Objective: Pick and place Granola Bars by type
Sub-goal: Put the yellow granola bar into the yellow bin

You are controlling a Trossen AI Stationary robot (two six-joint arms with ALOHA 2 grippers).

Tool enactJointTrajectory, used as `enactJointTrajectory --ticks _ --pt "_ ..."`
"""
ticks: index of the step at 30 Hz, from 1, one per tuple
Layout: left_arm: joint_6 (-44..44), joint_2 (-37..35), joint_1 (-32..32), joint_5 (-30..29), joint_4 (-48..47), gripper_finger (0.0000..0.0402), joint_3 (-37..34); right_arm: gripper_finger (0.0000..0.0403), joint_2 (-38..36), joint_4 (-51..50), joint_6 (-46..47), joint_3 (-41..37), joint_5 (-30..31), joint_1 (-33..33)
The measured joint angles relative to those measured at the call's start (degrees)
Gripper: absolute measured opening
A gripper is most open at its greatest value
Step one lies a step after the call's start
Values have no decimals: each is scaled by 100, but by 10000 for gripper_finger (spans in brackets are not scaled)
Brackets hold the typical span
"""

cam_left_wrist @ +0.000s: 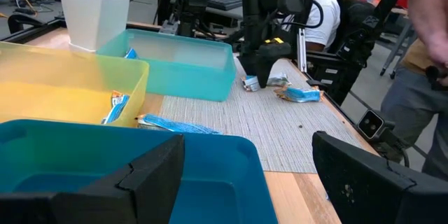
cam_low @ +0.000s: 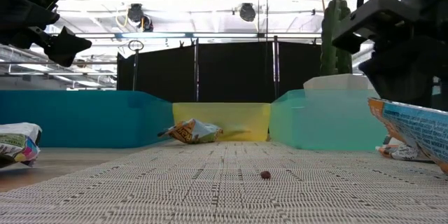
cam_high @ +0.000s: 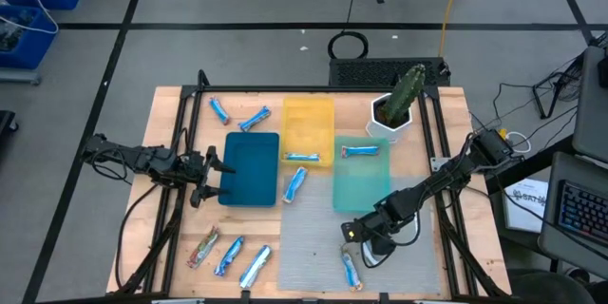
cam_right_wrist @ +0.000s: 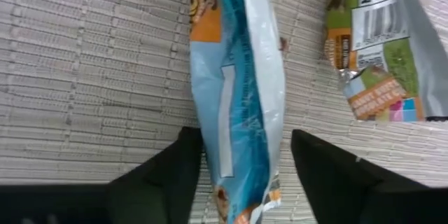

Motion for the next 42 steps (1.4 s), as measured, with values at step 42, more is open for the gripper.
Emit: enactJointTrajectory --ticks 42 --pt "2 -1 -2 0 0 310 0 42 -2265 113 2643 -12 564 22"
